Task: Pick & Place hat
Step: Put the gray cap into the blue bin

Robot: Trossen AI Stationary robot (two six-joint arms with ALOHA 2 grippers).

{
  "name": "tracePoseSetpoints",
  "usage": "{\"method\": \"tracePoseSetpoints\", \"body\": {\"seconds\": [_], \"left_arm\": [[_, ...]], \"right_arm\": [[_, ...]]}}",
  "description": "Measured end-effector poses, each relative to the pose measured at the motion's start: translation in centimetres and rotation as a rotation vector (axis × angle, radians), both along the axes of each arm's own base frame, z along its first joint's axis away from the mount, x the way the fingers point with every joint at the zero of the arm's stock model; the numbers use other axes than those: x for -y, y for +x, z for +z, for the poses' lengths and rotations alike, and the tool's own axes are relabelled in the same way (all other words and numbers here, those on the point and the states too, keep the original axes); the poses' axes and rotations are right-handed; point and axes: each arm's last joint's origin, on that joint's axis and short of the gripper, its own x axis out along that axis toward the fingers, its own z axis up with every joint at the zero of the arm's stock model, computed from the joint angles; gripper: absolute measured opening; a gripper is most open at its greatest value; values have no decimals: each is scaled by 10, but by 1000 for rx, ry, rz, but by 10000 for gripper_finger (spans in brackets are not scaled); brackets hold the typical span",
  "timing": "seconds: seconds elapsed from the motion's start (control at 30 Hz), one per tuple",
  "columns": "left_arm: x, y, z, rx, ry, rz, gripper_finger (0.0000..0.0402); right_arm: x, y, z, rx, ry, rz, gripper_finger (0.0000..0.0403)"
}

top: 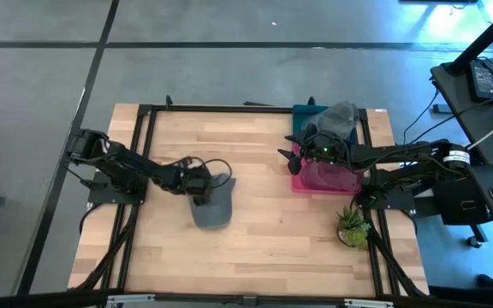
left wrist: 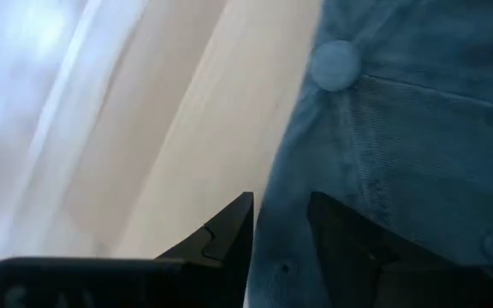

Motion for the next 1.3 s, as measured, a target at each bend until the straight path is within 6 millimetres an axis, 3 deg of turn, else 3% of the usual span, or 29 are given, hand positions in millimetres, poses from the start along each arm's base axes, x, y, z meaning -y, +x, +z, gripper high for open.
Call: {"method": "tracePoseSetpoints", "body": {"seconds": [0.2, 0.37, 0.63, 0.77, 1.3], "left_arm": [[-8, 23, -13, -17, 12, -266, 115], [-7, 29, -17, 8, 3, -320, 93], [-14, 36, -16, 109, -133, -361, 10], [-14, 40, -15, 137, -126, -455, 5], [-16, 90, 42, 148, 155, -655, 2]], "right_arm": [[0, -1, -1, -15, 7, -1, 281], [0, -1, -2, -17, 7, -1, 281], [0, -1, -2, -17, 8, -1, 281], [0, -1, -2, -16, 10, -2, 281], [-8, 2, -2, 34, 176, 248, 281]]}}
